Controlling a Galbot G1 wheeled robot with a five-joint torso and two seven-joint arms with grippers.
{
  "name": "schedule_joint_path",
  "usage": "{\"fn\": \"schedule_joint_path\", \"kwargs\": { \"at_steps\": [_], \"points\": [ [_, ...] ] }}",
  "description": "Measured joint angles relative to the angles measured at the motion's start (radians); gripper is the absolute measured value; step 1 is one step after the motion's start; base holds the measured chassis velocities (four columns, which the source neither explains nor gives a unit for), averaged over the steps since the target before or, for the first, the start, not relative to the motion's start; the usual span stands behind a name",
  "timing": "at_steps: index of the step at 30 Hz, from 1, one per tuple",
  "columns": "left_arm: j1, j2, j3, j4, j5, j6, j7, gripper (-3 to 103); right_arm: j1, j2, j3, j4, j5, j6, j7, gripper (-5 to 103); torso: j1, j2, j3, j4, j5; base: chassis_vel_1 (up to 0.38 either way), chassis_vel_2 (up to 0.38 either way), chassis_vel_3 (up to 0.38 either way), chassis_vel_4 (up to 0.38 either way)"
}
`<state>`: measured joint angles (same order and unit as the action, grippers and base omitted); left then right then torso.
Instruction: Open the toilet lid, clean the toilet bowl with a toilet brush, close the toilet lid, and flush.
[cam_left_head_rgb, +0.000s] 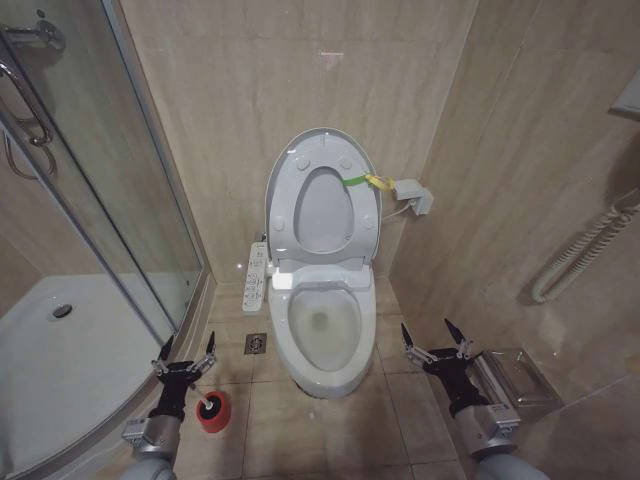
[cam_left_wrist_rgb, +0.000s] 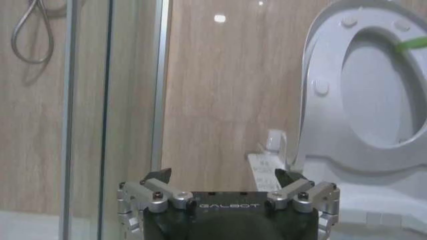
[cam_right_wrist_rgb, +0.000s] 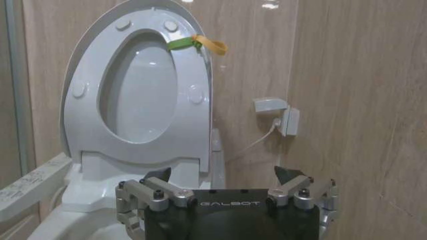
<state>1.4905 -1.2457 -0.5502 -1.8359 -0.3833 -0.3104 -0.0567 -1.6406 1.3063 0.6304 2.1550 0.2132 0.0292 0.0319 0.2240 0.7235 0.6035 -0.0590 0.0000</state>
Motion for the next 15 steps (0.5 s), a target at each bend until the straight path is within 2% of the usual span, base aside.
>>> {"fn": "schedule_joint_path", "kwargs": {
  "at_steps": [15],
  "points": [
    [0.013, 0.002, -0.01, -0.01, -0.011, -0.046, 0.045, 100, 0.0, 0.0, 0.0, 0.0, 0.0, 0.0, 0.0, 100, 0.0, 0.0, 0.0, 0.0, 0.0, 0.0, 0.0, 0.0, 0.0]
  ]
}}
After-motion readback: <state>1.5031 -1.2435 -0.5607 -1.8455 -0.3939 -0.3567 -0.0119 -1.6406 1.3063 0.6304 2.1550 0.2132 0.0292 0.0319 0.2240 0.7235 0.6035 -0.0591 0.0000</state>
